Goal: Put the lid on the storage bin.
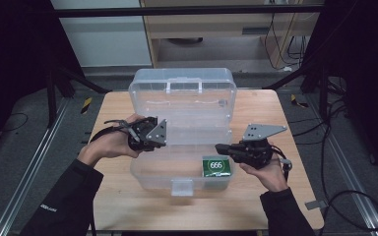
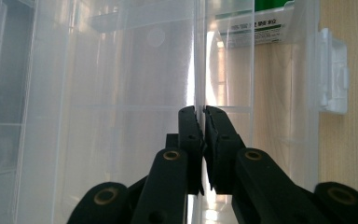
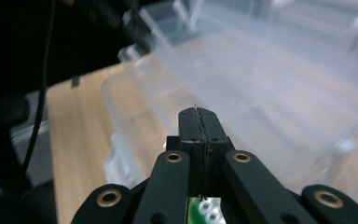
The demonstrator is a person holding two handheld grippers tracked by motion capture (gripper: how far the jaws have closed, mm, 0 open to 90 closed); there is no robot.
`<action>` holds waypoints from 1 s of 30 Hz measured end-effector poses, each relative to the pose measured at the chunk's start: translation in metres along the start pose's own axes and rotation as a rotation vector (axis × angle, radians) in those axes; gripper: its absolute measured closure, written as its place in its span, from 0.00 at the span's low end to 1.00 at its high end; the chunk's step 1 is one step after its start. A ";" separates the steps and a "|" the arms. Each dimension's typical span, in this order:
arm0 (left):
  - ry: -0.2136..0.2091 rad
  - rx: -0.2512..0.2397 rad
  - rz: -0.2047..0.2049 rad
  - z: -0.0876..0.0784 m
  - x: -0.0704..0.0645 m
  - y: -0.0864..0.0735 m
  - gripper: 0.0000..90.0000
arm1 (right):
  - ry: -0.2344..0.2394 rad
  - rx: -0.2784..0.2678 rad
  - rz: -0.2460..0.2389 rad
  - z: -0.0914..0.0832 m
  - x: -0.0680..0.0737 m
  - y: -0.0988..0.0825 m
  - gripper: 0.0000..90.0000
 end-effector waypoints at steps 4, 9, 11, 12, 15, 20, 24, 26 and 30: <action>-0.003 -0.006 -0.002 0.000 -0.001 0.000 0.95 | -0.033 -0.042 0.011 -0.001 -0.007 0.012 1.00; -0.007 -0.009 -0.004 0.000 -0.002 0.000 0.95 | -0.073 -0.088 0.037 0.000 -0.020 0.026 1.00; -0.007 -0.010 -0.002 0.001 -0.002 0.000 0.95 | -0.087 -0.094 0.047 0.001 -0.027 0.029 1.00; -0.007 -0.009 -0.001 0.000 -0.002 0.000 0.95 | -0.094 -0.097 0.050 0.002 -0.030 0.031 1.00; -0.009 -0.011 -0.001 0.001 -0.003 0.000 0.95 | -0.114 -0.099 0.066 0.003 -0.040 0.033 1.00; -0.010 -0.015 -0.003 0.001 -0.004 0.000 0.95 | -0.156 -0.104 0.097 0.003 -0.058 0.033 1.00; -0.013 -0.018 -0.004 0.001 -0.005 0.000 0.95 | -0.192 -0.095 0.128 0.004 -0.074 0.031 1.00; -0.015 -0.020 -0.002 0.001 -0.006 -0.001 0.95 | -0.206 -0.086 0.139 0.006 -0.081 0.030 1.00; -0.018 -0.022 -0.001 0.001 -0.007 -0.001 0.95 | -0.213 -0.080 0.151 0.008 -0.086 0.028 1.00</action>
Point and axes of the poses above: each handheld gripper's, and its own axes: z roughly forward along the jaws, y roughly out of its top, x roughly to its left, the point moved 9 cm from there along z, roughly forward along the jaws, and after that the axes turned 1 degree about z, right-handed, at the moved point
